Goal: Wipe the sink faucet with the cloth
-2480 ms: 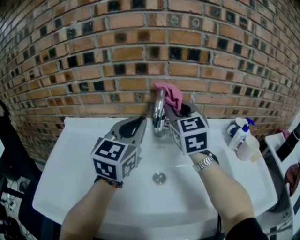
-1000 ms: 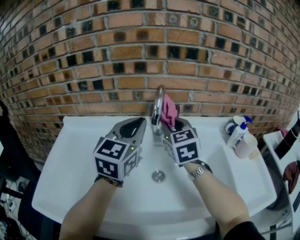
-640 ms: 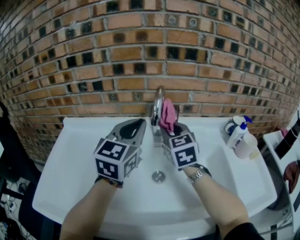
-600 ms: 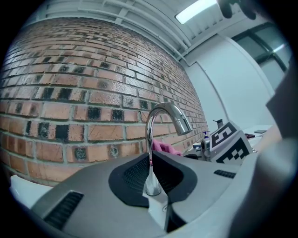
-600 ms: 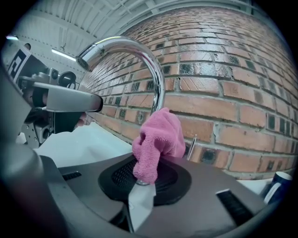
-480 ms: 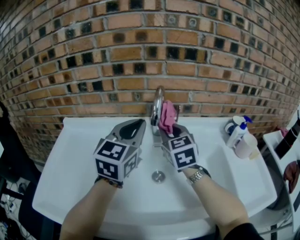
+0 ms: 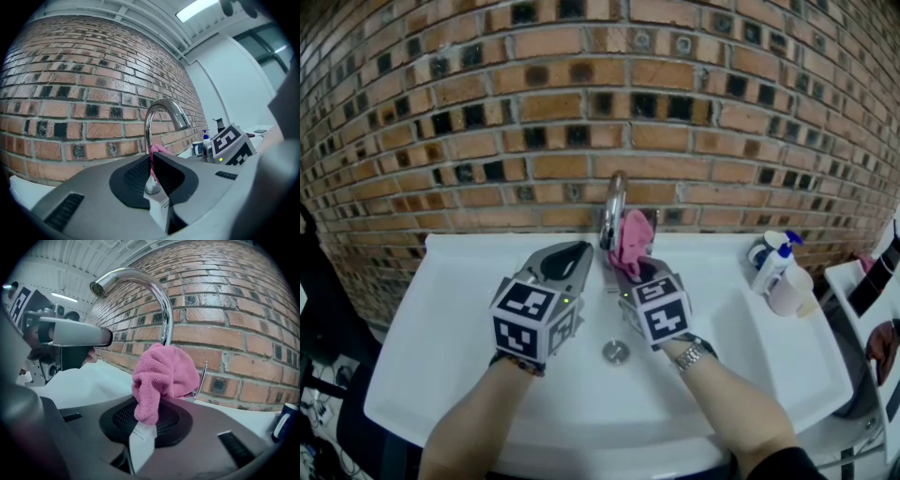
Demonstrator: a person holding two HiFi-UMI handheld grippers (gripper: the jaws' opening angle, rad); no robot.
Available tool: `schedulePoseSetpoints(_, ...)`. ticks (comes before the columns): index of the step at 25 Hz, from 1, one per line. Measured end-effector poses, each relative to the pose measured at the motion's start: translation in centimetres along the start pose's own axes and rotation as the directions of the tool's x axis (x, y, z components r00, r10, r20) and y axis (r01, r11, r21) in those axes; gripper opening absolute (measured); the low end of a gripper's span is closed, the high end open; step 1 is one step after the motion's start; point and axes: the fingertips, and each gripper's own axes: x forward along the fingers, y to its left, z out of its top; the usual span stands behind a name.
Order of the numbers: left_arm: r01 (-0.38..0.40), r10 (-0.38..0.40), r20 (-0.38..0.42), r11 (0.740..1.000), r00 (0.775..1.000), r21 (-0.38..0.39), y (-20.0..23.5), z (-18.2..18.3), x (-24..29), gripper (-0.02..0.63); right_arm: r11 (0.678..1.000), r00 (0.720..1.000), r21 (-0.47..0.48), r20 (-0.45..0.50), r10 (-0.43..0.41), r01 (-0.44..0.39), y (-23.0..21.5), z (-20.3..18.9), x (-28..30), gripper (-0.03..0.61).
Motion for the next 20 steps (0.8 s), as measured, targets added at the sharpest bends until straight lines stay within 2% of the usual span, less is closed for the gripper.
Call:
schedulePoseSetpoints(11, 0.045, -0.045, -0.053, 0.999, 0.998, 0.005, -1.2, -1.1, 0.2, 0.026, 0.995, 0.991, 0.043, -0.098, 0.091, -0.087, 1.9, -2.9, 1.1, 0.071)
schedulePoseSetpoints(16, 0.071, -0.069, -0.098, 0.997, 0.993, 0.010, -1.6, -2.1, 0.5, 0.026, 0.993, 0.987, 0.058, -0.116, 0.113, -0.106, 2.2, -3.3, 1.2, 0.071)
schedulePoseSetpoints(20, 0.091, -0.092, -0.129, 0.996, 0.987, -0.014, -2.0, -3.1, 0.5, 0.026, 0.989, 0.982, 0.062, -0.126, 0.144, -0.137, 2.8, -3.4, 1.2, 0.071)
